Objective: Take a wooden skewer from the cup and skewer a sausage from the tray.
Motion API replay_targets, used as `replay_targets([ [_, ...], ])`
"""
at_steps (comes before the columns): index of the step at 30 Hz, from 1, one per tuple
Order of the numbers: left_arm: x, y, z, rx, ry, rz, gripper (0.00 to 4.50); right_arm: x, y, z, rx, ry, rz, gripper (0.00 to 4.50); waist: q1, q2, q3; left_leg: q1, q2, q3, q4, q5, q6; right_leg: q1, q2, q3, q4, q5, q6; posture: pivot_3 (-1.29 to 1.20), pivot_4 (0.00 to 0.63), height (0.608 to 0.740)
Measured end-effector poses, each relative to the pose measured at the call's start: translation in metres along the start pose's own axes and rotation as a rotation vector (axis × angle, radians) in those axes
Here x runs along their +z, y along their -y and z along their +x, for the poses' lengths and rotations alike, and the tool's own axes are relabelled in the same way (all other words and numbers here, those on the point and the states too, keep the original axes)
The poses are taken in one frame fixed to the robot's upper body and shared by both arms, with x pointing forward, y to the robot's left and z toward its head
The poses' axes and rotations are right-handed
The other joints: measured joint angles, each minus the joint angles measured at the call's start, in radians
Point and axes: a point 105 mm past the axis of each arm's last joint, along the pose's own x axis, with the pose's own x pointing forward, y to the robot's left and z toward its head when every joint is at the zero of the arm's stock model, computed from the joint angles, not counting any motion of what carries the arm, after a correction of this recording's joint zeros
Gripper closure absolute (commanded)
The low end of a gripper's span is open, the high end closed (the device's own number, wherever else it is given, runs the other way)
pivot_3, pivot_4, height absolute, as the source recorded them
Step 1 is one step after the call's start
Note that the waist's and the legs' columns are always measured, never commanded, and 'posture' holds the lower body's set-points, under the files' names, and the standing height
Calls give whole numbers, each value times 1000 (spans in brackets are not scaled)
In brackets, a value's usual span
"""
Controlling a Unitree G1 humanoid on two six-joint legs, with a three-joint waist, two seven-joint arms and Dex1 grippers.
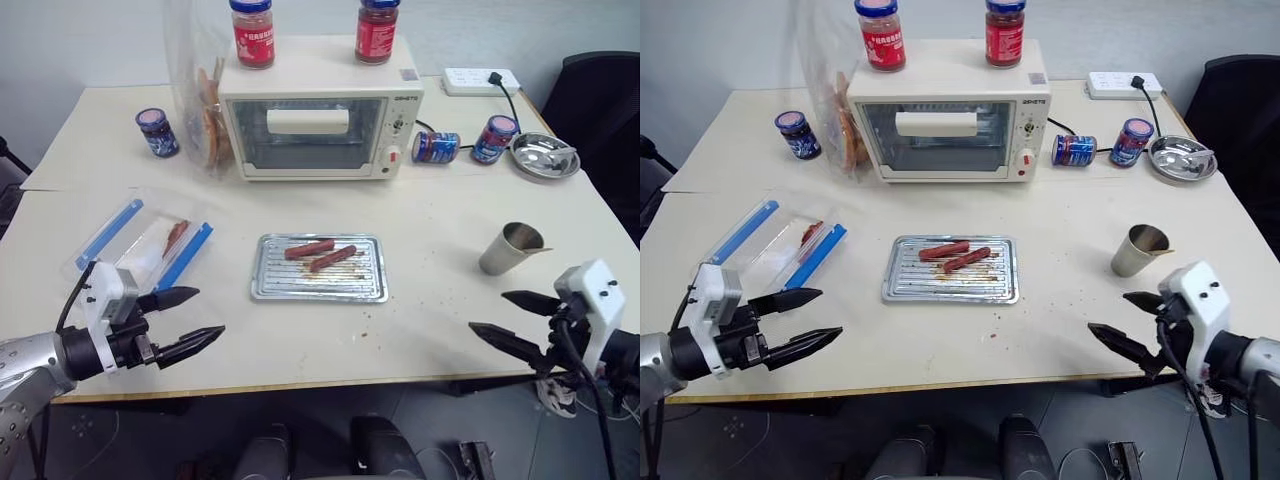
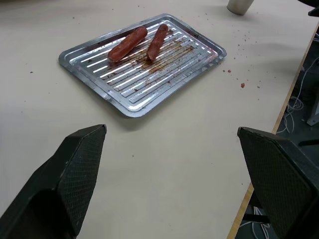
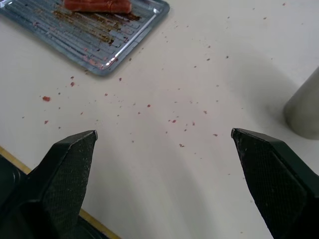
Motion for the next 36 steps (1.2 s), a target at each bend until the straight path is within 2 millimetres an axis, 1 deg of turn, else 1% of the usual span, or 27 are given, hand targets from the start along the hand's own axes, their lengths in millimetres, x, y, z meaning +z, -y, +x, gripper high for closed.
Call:
replay_targets([
  [2,-1,0,1,-2,-2,6,45,0,2,1,-6,4,-4,0,3,0,0,0,0,0,0,0,0,0,0,0,0,0,0,0,150,740],
  [5,-2,-3,8,-1,6,8,45,2,5,8,-27,12,-36,0,10,0,0,1,0,0,0,0,0,1,0,0,0,0,0,0,150,740],
  [8,-4,-8,11,18,-8,18,45,4,11,11,-82,25,-56,0,12,0,0,0,0,0,0,1,-2,0,0,0,-1,0,0,0,150,740],
  [11,-3,-15,13,43,-18,42,45,2,15,13,-135,51,-23,0,15,0,0,0,0,-1,0,1,-2,1,0,-1,-2,0,0,0,150,740],
  [13,-4,-20,17,41,-19,36,45,-2,17,14,-181,59,23,0,16,0,0,0,0,-1,0,1,-2,1,0,-1,-2,0,0,0,150,740],
  [17,-3,-19,22,4,-8,19,45,-5,12,12,-201,60,46,0,13,0,0,0,0,-1,0,1,-2,1,0,-1,-1,0,0,0,150,740],
  [19,2,-17,30,-40,3,36,45,-6,12,9,-244,68,54,0,13,0,0,0,0,-1,0,1,-2,1,0,-1,-1,0,0,0,150,740],
  [21,11,-18,42,-89,21,54,45,-6,17,7,-310,103,83,0,14,0,0,0,-1,-1,0,1,-2,1,0,-1,-1,0,1,0,150,740],
  [23,21,-14,54,-147,45,68,45,-2,23,6,-360,146,105,0,15,0,0,0,-1,-1,0,2,-4,2,-1,-1,0,1,1,0,150,740],
  [24,28,-11,63,-191,60,60,45,0,26,5,-389,163,110,0,16,0,0,0,-1,-2,1,2,-4,2,-1,-1,0,1,1,0,150,740],
  [29,62,10,92,-395,125,68,45,15,37,3,-489,244,105,0,8,0,0,-1,-1,-1,1,2,-5,-1,0,-1,1,1,1,0,150,740],
  [32,71,21,105,-480,146,75,45,20,41,2,-524,264,97,0,7,0,0,-1,-1,0,1,2,-5,-2,1,0,2,1,1,0,150,740],
  [36,75,30,118,-544,157,72,45,24,40,8,-516,273,92,0,10,0,0,-2,-1,0,2,3,-5,-3,1,0,5,1,1,0,150,740],
])
